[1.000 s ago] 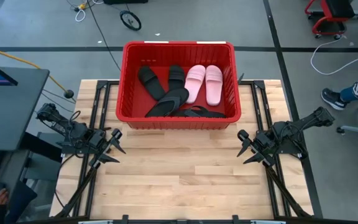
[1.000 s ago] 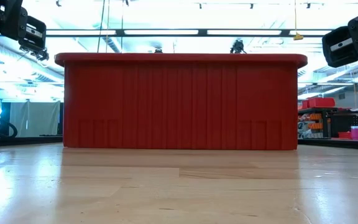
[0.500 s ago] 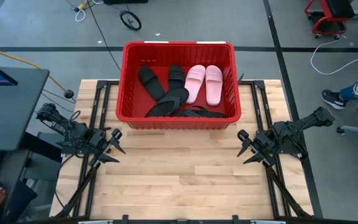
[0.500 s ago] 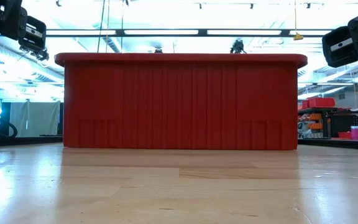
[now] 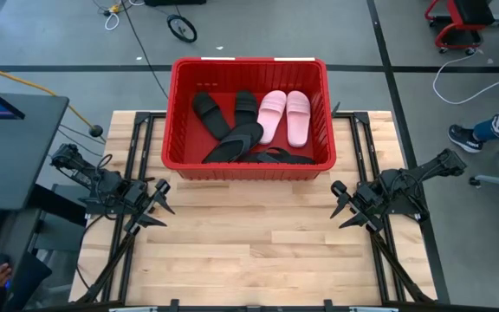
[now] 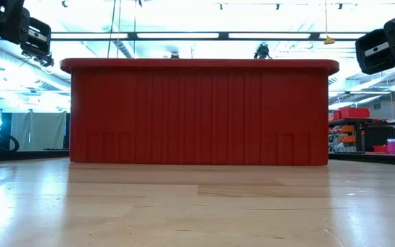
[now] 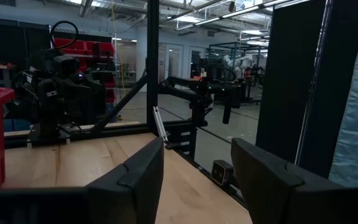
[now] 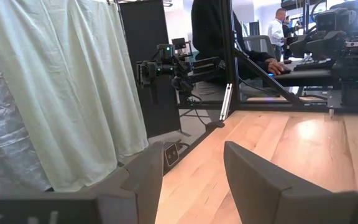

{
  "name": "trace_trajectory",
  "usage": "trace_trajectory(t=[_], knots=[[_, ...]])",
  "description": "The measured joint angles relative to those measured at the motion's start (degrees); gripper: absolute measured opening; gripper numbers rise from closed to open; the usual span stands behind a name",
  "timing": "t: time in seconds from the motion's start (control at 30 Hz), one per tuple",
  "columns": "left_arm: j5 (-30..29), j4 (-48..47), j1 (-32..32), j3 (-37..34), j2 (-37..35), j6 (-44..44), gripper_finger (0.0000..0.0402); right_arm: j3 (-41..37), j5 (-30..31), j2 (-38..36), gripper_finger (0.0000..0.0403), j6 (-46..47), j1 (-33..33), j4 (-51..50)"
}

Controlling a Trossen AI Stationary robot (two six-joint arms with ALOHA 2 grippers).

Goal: Pick and place slides into bin
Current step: Return to Home Position

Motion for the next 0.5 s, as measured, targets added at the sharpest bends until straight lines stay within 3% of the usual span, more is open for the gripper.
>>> trace_trajectory(t=[0.5], knots=[[0.02,0.0,-0.02,-0.02,0.0,-0.02,0.0194,0.0,0.0,0.0,0.0175,0.02,0.02,0.01]])
